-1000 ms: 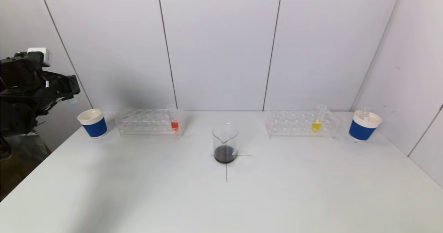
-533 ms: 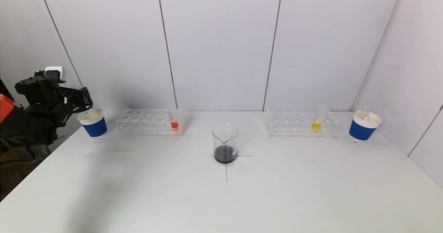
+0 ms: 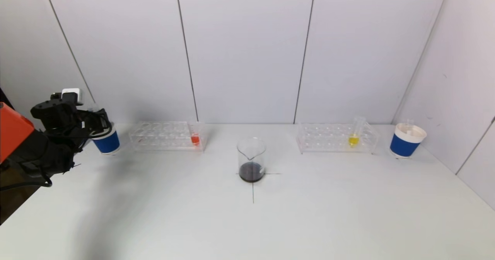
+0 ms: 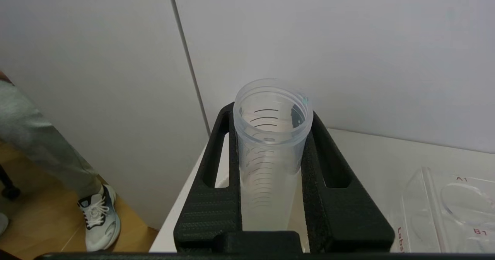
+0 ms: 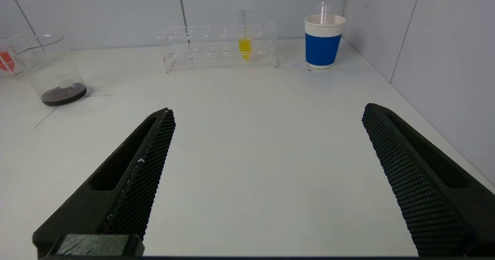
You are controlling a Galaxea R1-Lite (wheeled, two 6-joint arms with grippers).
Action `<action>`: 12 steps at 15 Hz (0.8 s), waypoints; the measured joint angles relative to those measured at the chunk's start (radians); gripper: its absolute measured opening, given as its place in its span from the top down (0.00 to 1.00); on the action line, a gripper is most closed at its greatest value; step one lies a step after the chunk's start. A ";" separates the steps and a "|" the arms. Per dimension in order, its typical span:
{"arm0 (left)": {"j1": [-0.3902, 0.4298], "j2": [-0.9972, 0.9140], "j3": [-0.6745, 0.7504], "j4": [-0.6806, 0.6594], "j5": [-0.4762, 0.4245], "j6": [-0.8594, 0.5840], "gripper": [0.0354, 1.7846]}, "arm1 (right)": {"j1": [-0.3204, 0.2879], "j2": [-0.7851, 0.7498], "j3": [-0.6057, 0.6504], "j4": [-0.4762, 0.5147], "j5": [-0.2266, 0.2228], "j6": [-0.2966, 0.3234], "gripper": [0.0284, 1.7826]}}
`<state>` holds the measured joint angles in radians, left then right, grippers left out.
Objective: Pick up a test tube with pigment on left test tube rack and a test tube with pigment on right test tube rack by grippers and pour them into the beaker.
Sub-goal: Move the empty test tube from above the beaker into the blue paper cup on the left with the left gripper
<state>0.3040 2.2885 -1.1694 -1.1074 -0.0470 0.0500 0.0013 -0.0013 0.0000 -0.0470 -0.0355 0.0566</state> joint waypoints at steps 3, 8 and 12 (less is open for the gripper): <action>-0.003 0.010 0.021 -0.026 0.001 0.000 0.76 | 0.000 0.000 0.000 0.000 0.000 0.000 0.01; -0.007 0.014 0.039 -0.046 -0.001 0.000 0.76 | 0.000 0.000 0.000 0.000 0.000 0.000 0.01; -0.007 0.014 0.041 -0.046 0.000 0.000 0.76 | 0.000 0.000 0.000 0.000 -0.001 0.000 0.01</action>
<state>0.2972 2.3030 -1.1285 -1.1532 -0.0474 0.0500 0.0013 -0.0013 0.0000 -0.0466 -0.0364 0.0562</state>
